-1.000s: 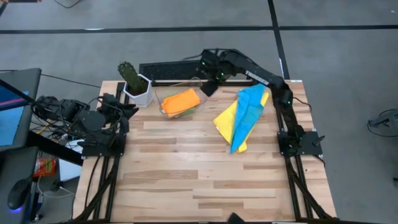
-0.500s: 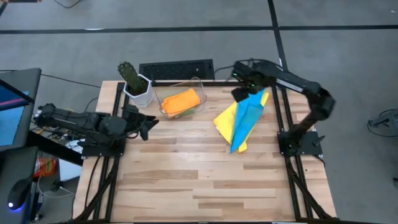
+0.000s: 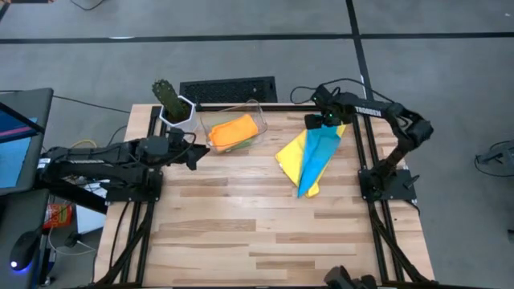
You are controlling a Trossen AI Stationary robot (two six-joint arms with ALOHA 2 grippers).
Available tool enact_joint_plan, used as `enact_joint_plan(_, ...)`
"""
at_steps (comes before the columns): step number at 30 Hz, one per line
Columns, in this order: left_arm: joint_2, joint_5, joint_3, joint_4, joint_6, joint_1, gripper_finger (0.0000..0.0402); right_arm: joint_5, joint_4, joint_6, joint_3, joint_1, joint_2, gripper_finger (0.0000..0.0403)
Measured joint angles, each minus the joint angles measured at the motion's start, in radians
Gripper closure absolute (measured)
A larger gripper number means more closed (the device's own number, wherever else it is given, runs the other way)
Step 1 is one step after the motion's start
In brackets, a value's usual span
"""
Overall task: Fold microfiber towels
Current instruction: Fold the blue microfiber cloth
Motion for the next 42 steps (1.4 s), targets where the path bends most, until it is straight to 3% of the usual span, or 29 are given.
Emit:
enact_joint_plan(9,0.000,0.003,0.000,0.006,-0.001,0.026,0.0257,-0.032,0.047,-0.029,0.005,0.005,0.120,0.0183)
enact_joint_plan(18,0.000,-0.017,0.000,0.006,-0.003,0.025,0.0257,-0.037,0.084,-0.090,0.003,0.028,0.067,0.0301)
enact_joint_plan(29,0.000,-0.017,0.000,0.006,-0.016,0.025,0.0257,-0.057,0.104,-0.109,0.007,0.033,0.046,0.0388)
enact_joint_plan(37,0.000,-0.010,0.000,0.006,-0.020,0.025,0.0257,-0.109,0.011,-0.151,0.161,0.147,0.023,0.0391)
enact_joint_plan(42,-0.001,0.005,0.000,0.006,-0.018,0.025,0.0257,-0.253,-0.008,-0.197,0.249,0.315,-0.057,0.0391)
